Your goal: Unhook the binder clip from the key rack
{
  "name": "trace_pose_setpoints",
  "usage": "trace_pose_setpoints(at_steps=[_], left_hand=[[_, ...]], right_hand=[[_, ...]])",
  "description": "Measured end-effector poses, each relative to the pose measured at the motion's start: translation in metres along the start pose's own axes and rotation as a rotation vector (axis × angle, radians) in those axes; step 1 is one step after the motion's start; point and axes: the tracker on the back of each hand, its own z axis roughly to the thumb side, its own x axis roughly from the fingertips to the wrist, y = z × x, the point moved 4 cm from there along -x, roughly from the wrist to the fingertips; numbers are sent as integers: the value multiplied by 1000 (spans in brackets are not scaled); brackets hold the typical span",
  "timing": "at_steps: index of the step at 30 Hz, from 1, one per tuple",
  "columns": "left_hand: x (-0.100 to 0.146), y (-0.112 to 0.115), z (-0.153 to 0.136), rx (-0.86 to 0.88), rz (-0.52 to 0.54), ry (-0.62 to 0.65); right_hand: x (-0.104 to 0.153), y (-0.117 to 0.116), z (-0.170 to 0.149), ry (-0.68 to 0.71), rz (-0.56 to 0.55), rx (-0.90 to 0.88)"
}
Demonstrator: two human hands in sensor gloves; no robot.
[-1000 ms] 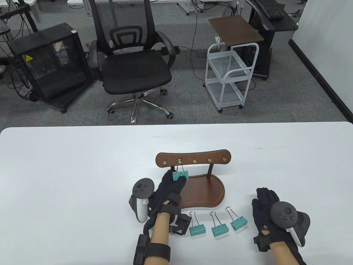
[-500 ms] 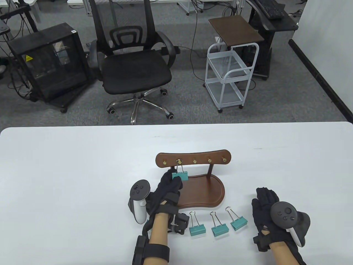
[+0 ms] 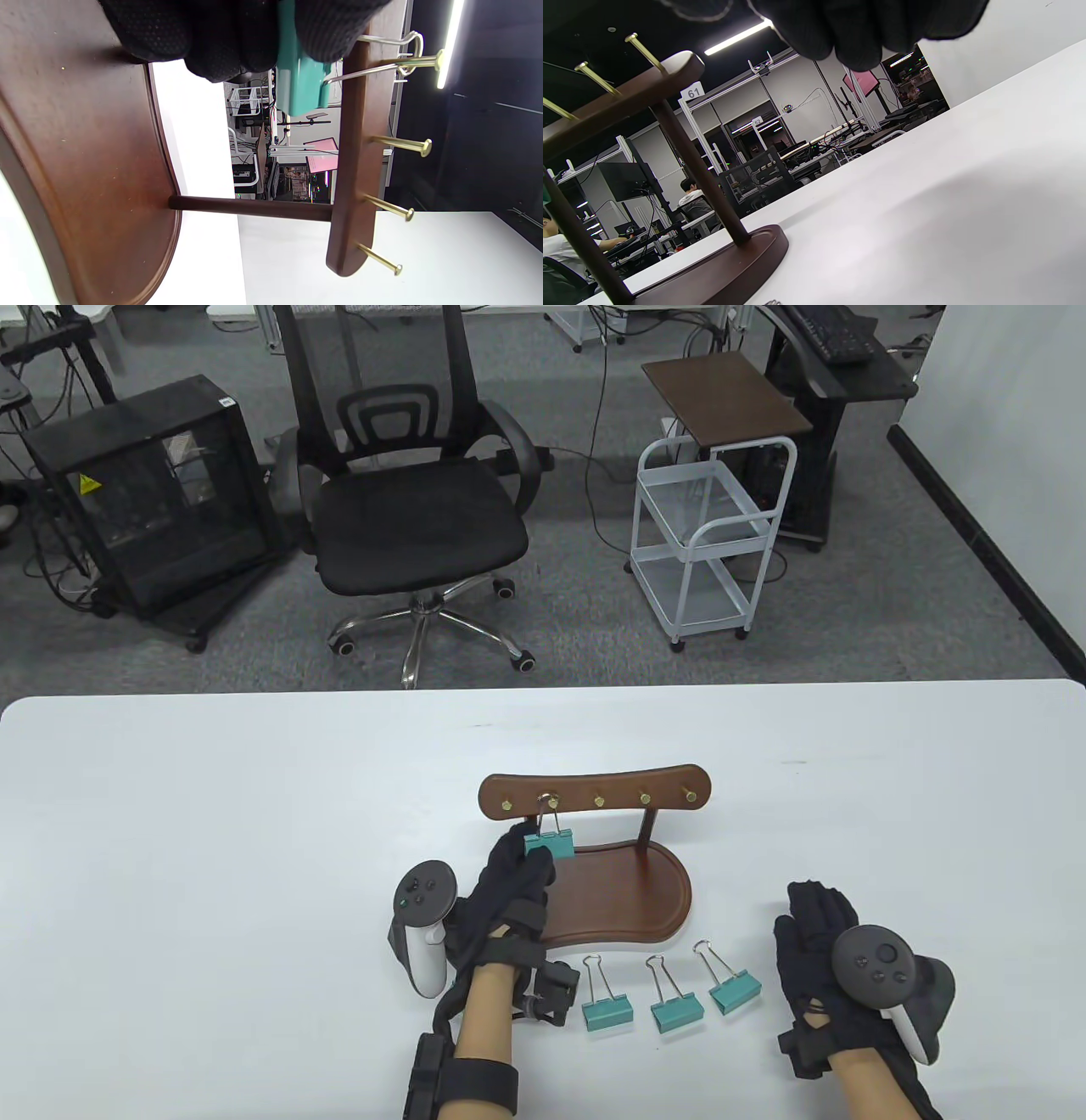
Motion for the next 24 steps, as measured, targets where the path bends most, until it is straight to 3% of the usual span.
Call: trace_pose_setpoints(at_steps=[24], left_hand=[[1,-4,6,2,-15,38]], right_hand=[[0,1,-2,-7,-3,-6]])
